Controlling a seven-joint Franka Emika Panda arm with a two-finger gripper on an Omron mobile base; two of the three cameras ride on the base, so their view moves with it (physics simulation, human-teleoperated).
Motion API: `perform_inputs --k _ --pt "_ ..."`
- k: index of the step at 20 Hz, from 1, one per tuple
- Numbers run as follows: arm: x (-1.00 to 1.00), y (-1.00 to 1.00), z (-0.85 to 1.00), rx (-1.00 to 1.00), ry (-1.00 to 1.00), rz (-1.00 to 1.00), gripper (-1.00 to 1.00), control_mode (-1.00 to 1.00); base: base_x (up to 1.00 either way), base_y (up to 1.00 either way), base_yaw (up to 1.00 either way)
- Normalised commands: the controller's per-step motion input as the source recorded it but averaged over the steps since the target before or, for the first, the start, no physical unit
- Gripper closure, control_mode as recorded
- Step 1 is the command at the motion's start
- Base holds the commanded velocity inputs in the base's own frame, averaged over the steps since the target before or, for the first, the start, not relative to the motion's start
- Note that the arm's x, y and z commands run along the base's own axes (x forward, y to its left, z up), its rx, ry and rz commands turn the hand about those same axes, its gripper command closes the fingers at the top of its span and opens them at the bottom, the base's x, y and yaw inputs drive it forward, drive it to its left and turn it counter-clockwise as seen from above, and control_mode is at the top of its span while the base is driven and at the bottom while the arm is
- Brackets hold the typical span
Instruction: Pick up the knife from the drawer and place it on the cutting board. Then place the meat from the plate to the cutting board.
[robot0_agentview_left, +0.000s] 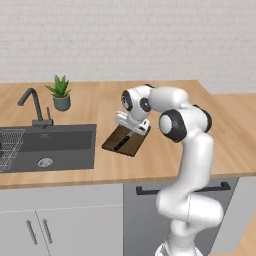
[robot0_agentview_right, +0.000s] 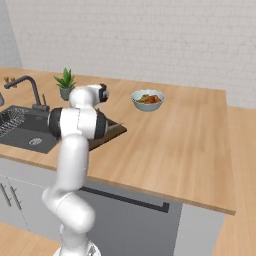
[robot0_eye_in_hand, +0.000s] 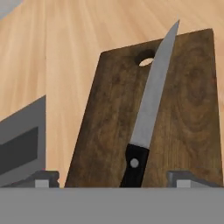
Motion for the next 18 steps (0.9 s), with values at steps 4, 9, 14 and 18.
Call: perform_inputs --k 4,9,14,18 --pt "-1.00 0.00 0.87 -0.02 -0.02 0.02 -1.00 -1.00 0.00 0.00 0.00" --pt "-1.00 -0.08 0.92 -0.07 -0.02 0.01 -1.00 -1.00 0.00 0.00 0.00" --pt "-1.00 -0.36 1.00 -0.05 -0.01 0.00 -1.00 -1.00 0.00 0.00 0.00" --pt "-1.00 -0.53 1.00 0.00 0.00 0.00 -1.00 -1.00 0.00 0.00 0.00"
